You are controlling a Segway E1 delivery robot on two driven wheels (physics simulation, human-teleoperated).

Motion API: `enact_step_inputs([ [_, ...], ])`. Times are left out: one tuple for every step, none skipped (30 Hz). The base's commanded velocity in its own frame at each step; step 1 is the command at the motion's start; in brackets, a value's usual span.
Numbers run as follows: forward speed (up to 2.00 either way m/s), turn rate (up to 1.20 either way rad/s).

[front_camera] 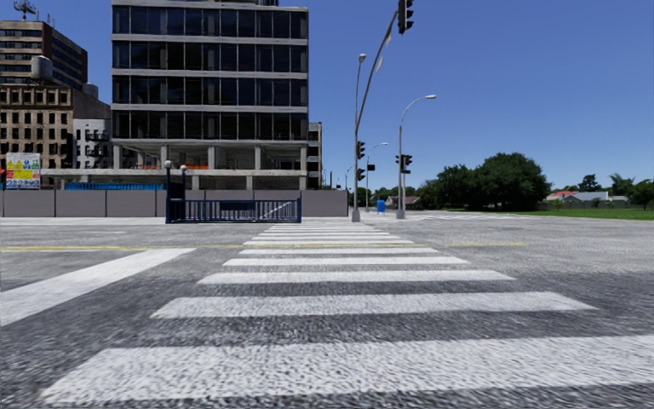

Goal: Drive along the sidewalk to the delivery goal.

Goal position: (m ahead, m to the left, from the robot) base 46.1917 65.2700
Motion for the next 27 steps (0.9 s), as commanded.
enact_step_inputs([
  [1.40, 0.00],
  [1.40, 0.00],
  [2.00, 0.00],
  [2.00, 0.00],
  [2.00, 0.00],
  [2.00, 0.00],
  [2.00, 0.00],
  [2.00, 0.00],
  [2.00, 0.00],
  [2.00, 0.00],
  [2.00, 0.00],
  [2.00, 0.00],
  [2.00, 0.00],
  [2.00, 0.00],
  [2.00, 0.00],
  [2.00, 0.00],
  [2.00, 0.00],
  [2.00, 0.00],
  [2.00, 0.00],
  [2.00, 0.00],
  [2.00, 0.00],
  [2.00, 0.00],
  [2.00, 0.00],
  [2.00, 0.00],
  [2.00, 0.00],
  [2.00, 0.00],
  [2.00, 0.00],
])
